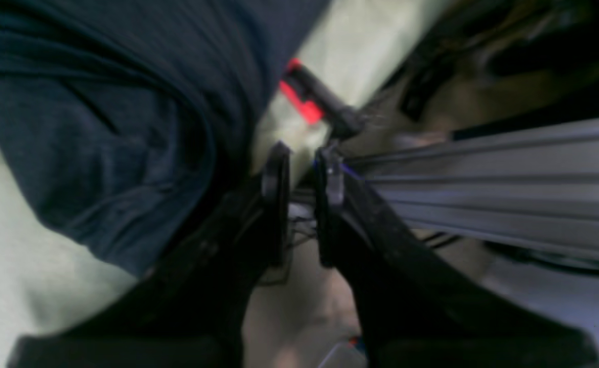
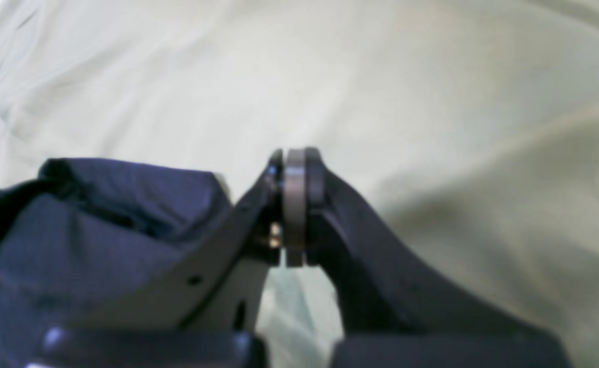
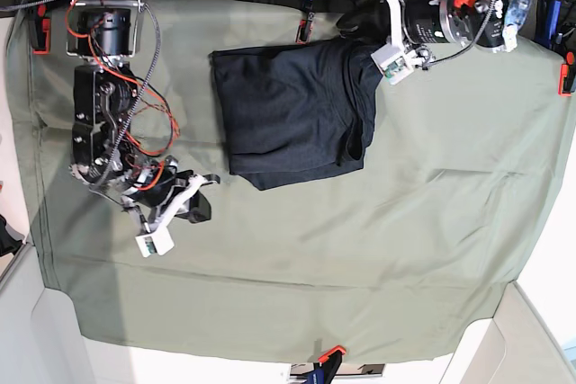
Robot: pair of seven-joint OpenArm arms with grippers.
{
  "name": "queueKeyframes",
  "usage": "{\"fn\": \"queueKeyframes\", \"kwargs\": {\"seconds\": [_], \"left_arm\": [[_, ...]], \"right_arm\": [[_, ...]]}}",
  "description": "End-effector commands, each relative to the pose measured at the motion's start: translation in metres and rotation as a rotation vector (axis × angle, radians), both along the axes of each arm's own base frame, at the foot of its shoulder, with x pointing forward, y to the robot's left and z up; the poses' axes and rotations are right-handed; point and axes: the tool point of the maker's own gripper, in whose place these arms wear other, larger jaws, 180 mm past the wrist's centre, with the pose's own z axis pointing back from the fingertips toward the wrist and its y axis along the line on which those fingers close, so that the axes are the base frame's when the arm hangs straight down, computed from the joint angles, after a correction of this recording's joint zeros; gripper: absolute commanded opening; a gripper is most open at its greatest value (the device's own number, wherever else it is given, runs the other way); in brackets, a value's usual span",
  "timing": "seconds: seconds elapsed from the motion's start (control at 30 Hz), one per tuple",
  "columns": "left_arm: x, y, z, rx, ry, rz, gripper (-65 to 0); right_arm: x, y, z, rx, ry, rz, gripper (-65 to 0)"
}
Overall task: Fold the T-shirt properly
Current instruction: 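Release the right gripper and grasp the bundle's sides with both grippers, then hold the bundle with both grippers and fold it over into a square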
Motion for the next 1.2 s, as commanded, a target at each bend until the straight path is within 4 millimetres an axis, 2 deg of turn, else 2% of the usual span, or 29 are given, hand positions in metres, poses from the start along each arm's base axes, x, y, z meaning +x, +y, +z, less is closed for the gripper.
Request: {"fn": "queueKeyframes", "kwargs": {"seconds": [0.0, 0.13, 0.4, 0.63, 0.97, 1.17], "left_arm": [[0.006, -0.002, 0.008, -0.019, -0.042, -0.007, -56.1], [0.009, 0.005, 0.003, 0.039, -0.072, -0.017, -56.1], [0.015, 0.020, -0.013, 0.118, -0.095, -0.007, -56.1], [0.038, 0.037, -0.026, 0.150, -0.096, 0.035, -56.2], [0.067, 0.041, -0.044, 0.133, -0.074, 0.116, -56.2], [0.100, 0.049, -0.037, 0.149, -0.120, 0.138, -56.2]], "right_arm": [[0.015, 0.009, 0.023, 0.030, -0.067, 0.017, -65.0], [0.016, 0.029, 0.022, 0.017, -0.062, 0.080, -65.0], [-0.002, 0.069, 0.008, -0.094, -0.058, 0.240, -65.0], [-0.016, 0.089, -0.002, -0.180, -0.064, 0.337, -65.0], [-0.018, 0.087, -0.013, -0.248, -0.053, 0.350, -65.0], [-0.018, 0.084, -0.014, -0.256, -0.050, 0.347, -65.0]]}}
